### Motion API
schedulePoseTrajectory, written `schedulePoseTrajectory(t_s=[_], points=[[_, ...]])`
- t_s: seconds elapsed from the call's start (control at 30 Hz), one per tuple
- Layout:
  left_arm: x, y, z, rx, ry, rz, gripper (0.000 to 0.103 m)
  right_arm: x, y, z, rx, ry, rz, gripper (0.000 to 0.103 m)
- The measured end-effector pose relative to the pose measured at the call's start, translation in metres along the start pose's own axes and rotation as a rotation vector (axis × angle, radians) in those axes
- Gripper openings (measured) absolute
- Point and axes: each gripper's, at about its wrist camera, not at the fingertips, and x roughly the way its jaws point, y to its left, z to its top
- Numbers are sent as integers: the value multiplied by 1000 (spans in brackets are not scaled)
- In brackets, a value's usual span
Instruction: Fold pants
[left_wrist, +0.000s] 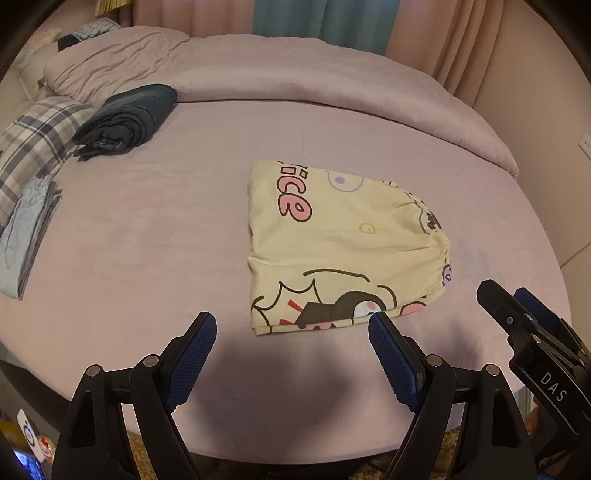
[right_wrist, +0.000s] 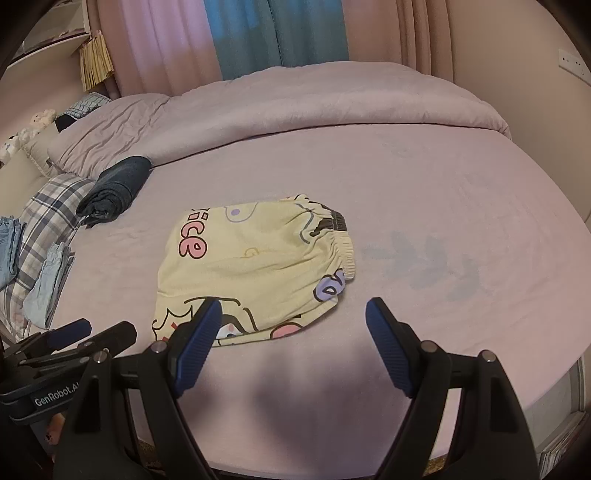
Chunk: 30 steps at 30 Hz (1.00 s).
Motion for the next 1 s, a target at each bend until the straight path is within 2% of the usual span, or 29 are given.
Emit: schedulePoseTrajectory(t_s=[0.6,1.0], points=[[-4,0,0,-3,-1,-26,84,-4,3,0,-2,-8,-3,80],[-7,-3,-3,6,-3,-12,84,-4,2,-3,8,-3,-17,80]])
